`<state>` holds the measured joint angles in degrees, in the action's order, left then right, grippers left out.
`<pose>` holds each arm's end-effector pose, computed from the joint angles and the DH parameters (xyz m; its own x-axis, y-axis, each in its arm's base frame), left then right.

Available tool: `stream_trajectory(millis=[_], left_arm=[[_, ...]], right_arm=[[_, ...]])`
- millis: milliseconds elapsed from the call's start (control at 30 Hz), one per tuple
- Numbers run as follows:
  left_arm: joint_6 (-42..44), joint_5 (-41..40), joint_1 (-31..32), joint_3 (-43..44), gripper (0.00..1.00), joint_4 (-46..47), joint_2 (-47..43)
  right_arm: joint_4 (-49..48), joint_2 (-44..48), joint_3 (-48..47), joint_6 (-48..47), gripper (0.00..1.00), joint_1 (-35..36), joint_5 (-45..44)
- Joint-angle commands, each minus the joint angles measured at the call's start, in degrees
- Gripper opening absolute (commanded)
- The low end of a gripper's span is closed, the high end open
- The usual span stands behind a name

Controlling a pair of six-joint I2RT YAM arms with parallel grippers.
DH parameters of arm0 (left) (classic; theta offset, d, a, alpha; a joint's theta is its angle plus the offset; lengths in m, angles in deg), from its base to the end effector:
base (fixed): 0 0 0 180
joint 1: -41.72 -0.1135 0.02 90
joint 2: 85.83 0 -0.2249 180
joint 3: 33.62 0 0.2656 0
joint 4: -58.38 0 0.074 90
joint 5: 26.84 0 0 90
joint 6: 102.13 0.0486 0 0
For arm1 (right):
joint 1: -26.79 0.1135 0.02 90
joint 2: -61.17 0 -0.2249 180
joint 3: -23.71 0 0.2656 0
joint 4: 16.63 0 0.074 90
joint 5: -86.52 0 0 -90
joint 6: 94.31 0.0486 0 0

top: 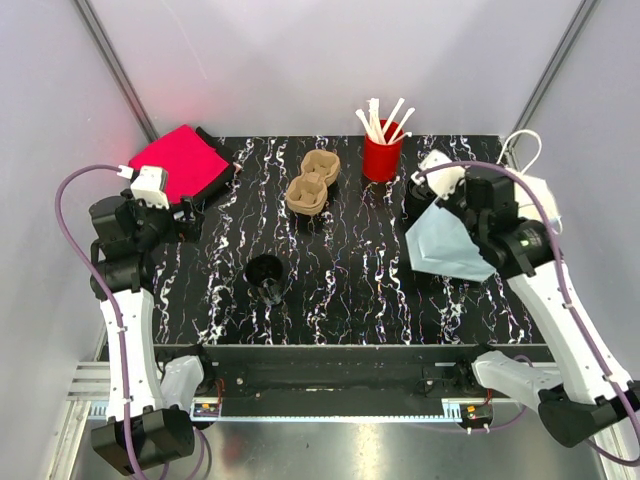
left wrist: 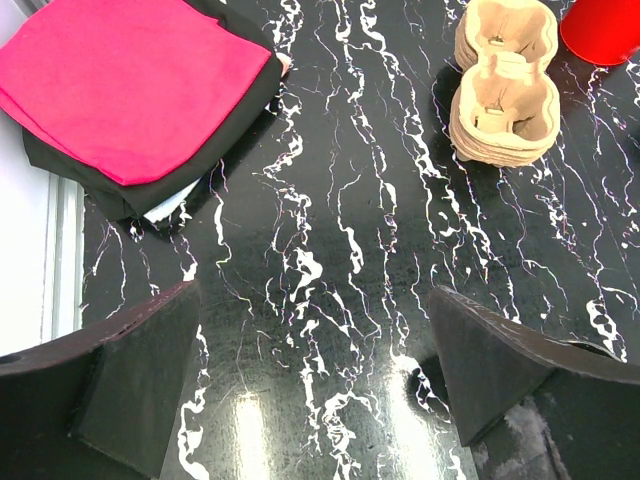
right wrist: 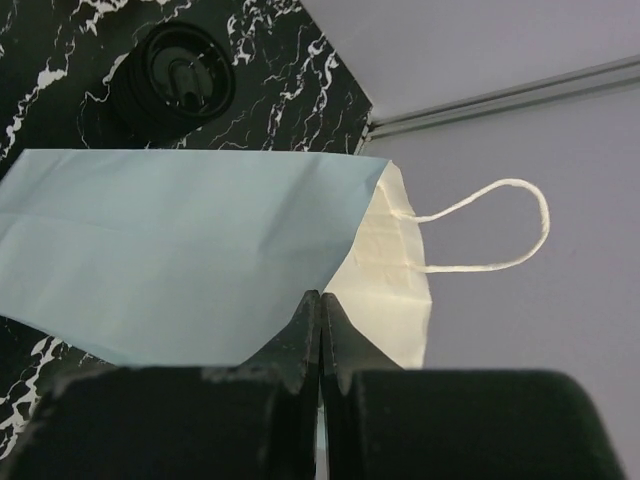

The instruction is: Pack the takeout coffee

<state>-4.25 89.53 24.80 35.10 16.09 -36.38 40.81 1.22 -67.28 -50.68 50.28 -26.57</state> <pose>0.2289 0.0471 0.3261 -0.3527 0.0211 -0.9355 0.1804 0.9825 -0.0459 0.2289 0.0787 0.3923 -0.2492 -0.8343 -0.4918 -0.3259 0.5505 -0.7686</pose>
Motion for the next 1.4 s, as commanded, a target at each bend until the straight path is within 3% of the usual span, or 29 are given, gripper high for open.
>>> stream_trajectory(millis=[0,267,367,500,533,733,900,1200,1367], left_arm=[[-0.2,1.5,-0.3,1.5,0.99,1.5,-1.0],[-0.1,1.7,-0.3,1.5,0.99,1.4,-0.6],[-0.2,1.8,-0.3,1.4,0.99,1.4,-0.4],[-0.1,1.8,-0.3,1.4,0.99,1.4,0.0],[-0.2,1.9,-0.3,1.4,0.99,1.5,0.1],[-0.1,2.8,-0.3,1.3,0.99,1.5,0.6],[0.2,5.2,-0.3,1.0,0.99,1.5,0.4],[2.2,10.0,-0.3,-0.4,0.99,1.5,0.3],[3.0,11.3,-0.3,-0.8,0.99,1.5,0.9]], right_arm=[[-7.6,-1.0,6.6,-3.4,0.00,-1.8,-1.5],[-13.8,-4.8,9.2,-4.0,0.00,-2.0,-4.2],[-13.6,-5.3,9.3,-3.7,0.07,-2.1,-2.7],[-10.7,-6.1,6.2,-1.1,0.44,-1.7,-0.4],[-8.1,-6.4,2.9,0.4,0.61,-1.3,0.2],[1.6,-8.9,-13.5,5.5,0.85,1.4,8.8],[3.4,-13.5,-18.7,5.4,0.98,6.9,17.4],[-9.8,-28.8,-23.4,6.8,1.00,8.3,35.0],[-11.2,-43.0,-33.0,9.0,1.00,8.3,41.8]])
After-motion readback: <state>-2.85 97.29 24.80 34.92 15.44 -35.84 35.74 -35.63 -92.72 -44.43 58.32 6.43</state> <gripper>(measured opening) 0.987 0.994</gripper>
